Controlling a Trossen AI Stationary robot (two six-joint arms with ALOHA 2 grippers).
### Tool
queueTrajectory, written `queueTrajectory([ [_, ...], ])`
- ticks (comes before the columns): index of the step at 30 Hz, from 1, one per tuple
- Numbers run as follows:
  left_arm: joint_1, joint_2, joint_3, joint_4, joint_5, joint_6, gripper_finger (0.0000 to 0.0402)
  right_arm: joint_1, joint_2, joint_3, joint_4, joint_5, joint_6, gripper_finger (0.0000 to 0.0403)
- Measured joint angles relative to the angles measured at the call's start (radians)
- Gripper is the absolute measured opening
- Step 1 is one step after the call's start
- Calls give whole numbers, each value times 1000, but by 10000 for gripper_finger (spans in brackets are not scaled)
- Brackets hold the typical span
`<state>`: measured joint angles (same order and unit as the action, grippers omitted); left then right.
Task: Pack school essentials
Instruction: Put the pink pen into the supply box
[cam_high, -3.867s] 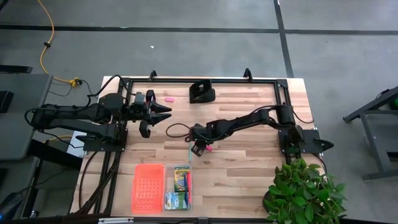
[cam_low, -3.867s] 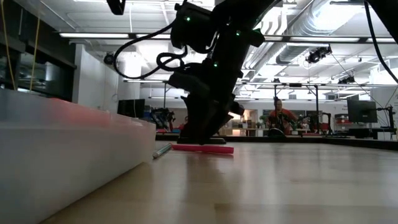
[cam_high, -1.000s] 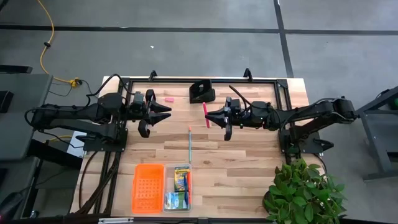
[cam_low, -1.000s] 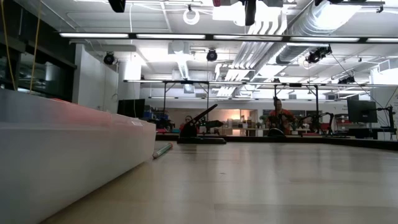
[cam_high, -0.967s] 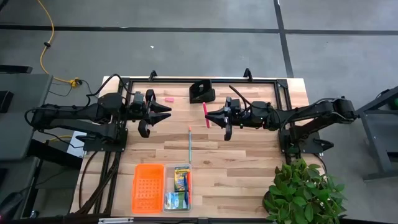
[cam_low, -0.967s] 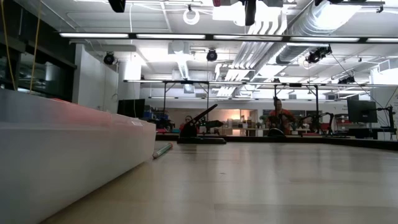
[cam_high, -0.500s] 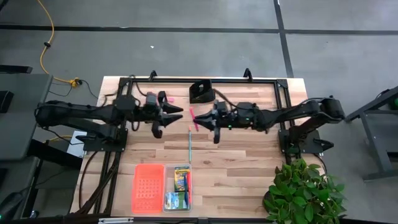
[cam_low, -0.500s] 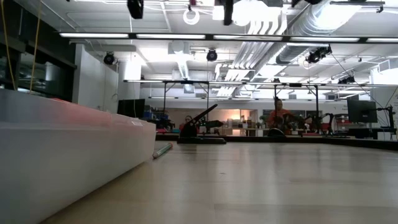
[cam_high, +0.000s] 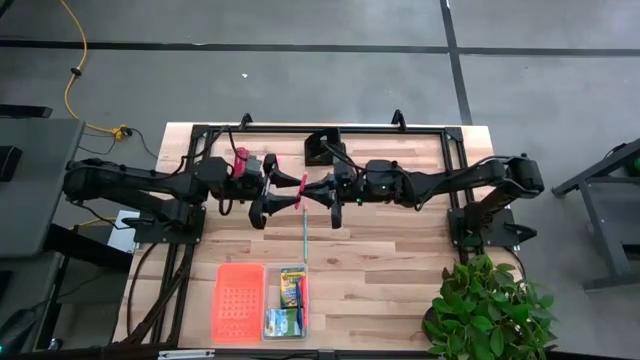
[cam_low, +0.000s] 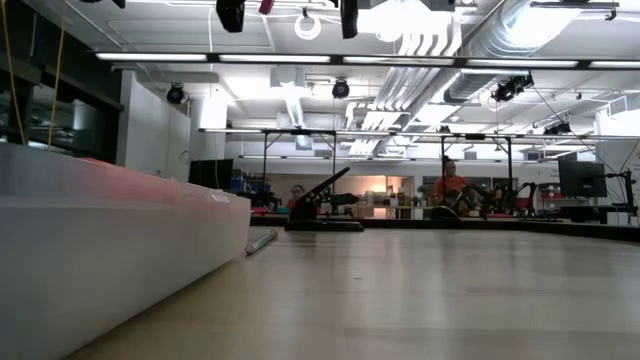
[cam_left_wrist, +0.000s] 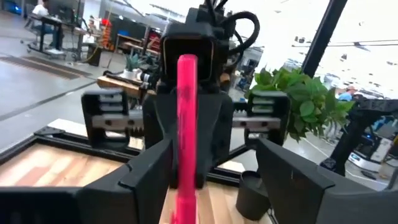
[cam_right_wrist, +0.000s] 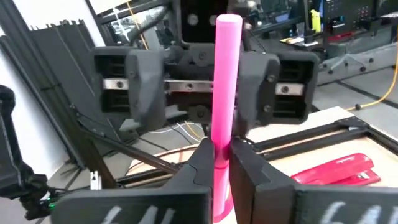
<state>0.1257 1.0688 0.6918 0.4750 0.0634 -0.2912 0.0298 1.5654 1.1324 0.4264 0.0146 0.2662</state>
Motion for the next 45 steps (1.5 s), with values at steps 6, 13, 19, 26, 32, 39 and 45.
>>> queueTrajectory([
  [6, 0, -2, 0, 1, 11, 1, 223, -4, 0, 0, -34, -23, 43, 5],
  [13, -1, 42, 9, -8, 6, -22, 223, -3, 0, 0, -34, -53, 48, 5],
  [19, -1, 81, 45, -6, 4, -20, 223, -3, 0, -1, -48, -53, 48, 5],
  [26, 0, 80, 47, -6, 4, -5, 193, -3, 0, -1, -50, -53, 47, 5],
  [32, 0, 80, 47, -6, -2, 6, 114, -3, 0, -1, -50, -53, 47, 4],
  [39, -2, 79, 47, -7, -32, 6, 28, -3, 0, -2, -50, -52, 43, 5],
  [45, -2, 79, 47, -7, -22, 6, 20, -3, 0, -2, -49, -53, 48, 20],
])
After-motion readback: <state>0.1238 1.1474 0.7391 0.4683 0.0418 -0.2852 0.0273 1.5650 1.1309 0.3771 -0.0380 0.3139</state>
